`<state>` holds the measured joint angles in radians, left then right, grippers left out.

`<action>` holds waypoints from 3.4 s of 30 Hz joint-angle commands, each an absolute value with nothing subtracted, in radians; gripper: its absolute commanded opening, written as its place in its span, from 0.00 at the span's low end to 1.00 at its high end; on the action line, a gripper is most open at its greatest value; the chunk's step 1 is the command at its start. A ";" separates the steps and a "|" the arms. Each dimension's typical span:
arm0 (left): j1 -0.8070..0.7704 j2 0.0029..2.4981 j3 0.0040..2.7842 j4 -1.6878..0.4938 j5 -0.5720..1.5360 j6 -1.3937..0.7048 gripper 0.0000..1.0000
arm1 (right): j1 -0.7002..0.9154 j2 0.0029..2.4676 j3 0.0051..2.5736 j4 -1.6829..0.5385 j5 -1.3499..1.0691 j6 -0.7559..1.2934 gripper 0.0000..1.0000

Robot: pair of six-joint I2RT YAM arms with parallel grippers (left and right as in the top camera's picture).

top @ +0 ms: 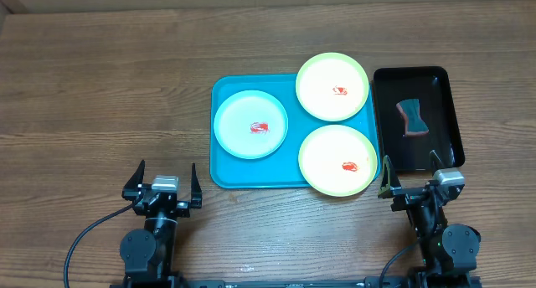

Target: Clean dirty plates on tray and stack at the side

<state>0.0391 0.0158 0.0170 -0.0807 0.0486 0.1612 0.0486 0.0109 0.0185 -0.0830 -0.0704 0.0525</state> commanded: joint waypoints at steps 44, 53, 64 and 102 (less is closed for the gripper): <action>0.033 0.005 0.004 -0.074 0.041 0.176 1.00 | 0.057 0.004 0.008 -0.075 -0.099 0.058 1.00; 0.032 0.005 0.007 0.017 0.110 0.171 1.00 | 0.057 0.005 0.019 -0.079 -0.098 0.243 1.00; 0.032 0.245 0.243 -0.029 0.102 0.041 1.00 | 0.055 0.270 0.339 -0.113 -0.038 0.200 1.00; -0.075 1.673 1.235 -0.418 0.176 -0.203 0.85 | -0.083 1.615 1.190 -0.751 -0.002 -0.052 0.79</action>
<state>-0.0143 1.6421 1.1900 -0.4244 0.2935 -0.1055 -0.0643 1.5784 1.0908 -0.7319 0.0048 0.0010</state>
